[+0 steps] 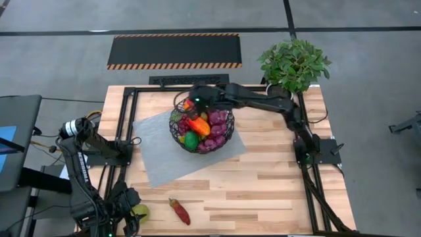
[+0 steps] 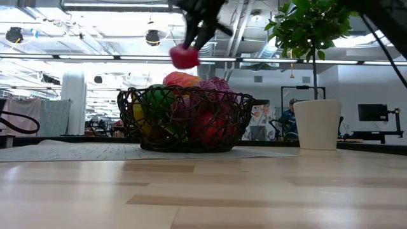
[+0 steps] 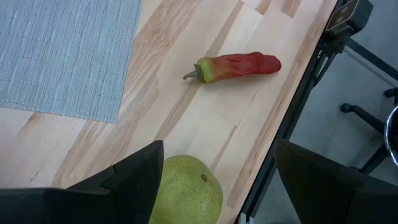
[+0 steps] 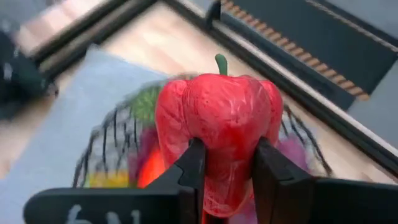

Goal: Build produce basket
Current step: Put the red bell pepper into the wired basket

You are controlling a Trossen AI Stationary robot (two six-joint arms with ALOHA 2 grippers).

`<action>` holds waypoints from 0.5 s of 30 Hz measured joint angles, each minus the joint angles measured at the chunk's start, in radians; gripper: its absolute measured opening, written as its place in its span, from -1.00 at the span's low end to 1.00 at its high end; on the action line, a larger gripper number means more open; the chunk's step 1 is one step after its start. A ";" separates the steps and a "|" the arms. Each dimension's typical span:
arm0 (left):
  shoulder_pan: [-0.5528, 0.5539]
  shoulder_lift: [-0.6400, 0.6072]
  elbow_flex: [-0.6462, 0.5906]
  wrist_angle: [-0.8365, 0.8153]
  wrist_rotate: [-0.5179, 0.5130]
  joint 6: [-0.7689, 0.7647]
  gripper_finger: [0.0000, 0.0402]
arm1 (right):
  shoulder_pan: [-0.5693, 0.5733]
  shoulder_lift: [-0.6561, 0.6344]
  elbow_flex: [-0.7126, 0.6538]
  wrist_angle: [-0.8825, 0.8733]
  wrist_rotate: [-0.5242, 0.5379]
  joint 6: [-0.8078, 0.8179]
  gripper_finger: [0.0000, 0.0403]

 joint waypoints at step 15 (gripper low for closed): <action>0.000 0.000 0.000 -0.032 0.003 -0.002 0.45 | -0.030 0.120 -0.002 -0.229 -0.087 0.055 0.21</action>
